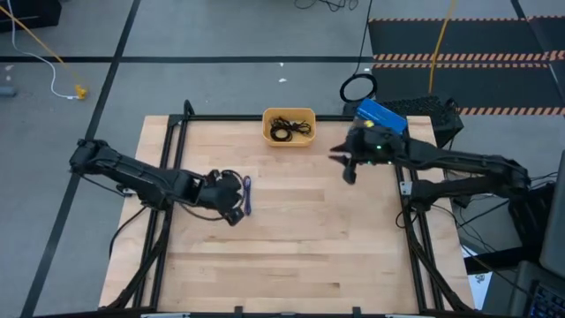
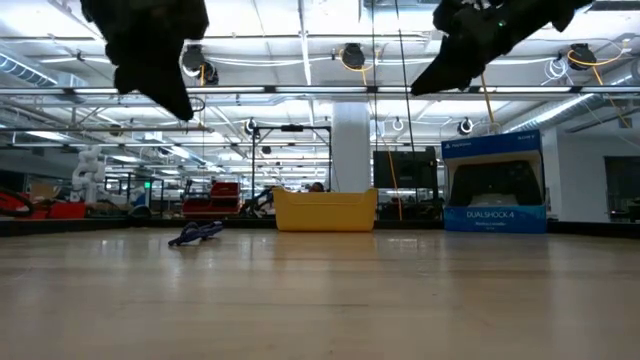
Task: Pick and place USB-C Cables
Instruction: Put the blue charger cable into the yellow bin
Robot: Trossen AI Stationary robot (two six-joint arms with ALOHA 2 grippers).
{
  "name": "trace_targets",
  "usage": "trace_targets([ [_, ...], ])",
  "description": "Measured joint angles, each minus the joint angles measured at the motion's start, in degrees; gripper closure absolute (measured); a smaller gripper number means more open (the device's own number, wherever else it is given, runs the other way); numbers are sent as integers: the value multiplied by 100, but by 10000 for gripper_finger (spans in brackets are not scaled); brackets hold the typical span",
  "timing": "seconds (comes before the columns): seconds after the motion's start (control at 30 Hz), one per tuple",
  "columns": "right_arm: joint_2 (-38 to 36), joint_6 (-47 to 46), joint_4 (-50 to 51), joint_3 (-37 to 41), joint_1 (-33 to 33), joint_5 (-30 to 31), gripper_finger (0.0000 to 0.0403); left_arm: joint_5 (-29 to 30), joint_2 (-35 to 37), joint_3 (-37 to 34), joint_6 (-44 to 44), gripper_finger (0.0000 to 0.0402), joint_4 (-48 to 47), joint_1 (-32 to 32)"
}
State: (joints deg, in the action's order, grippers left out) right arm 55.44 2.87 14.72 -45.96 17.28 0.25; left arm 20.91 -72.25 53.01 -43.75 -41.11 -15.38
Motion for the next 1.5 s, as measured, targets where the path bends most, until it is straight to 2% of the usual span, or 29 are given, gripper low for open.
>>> trace_targets([
  [0.1, -280, -443, 20, 38, 0, 740, 303, -444, -267, 0, -941, 375, 66, 77],
  [0.2, -464, -612, 70, 39, 3, 1010, 302, -502, -520, 0, -1589, 375, 40, 243],
  [0.37, -559, -631, 154, 39, -2, 1007, 302, -692, -1030, 0, -1985, 361, 24, 500],
  [0.67, -557, -673, 382, 39, -2, 1003, 302, -1081, -1966, -2, -2543, 268, 148, 936],
  [0.87, -557, -675, 369, 39, -11, 1003, 302, -1078, -2233, -2, -2576, 244, 566, 1050],
  [1.3, -557, -677, 400, 39, -13, 1001, 302, -1034, -2671, 11, -2417, 243, 669, 1154],
  [1.5, -557, -677, 440, 39, -13, 999, 302, -1034, -2668, 7, -1963, 270, 709, 1221],
])
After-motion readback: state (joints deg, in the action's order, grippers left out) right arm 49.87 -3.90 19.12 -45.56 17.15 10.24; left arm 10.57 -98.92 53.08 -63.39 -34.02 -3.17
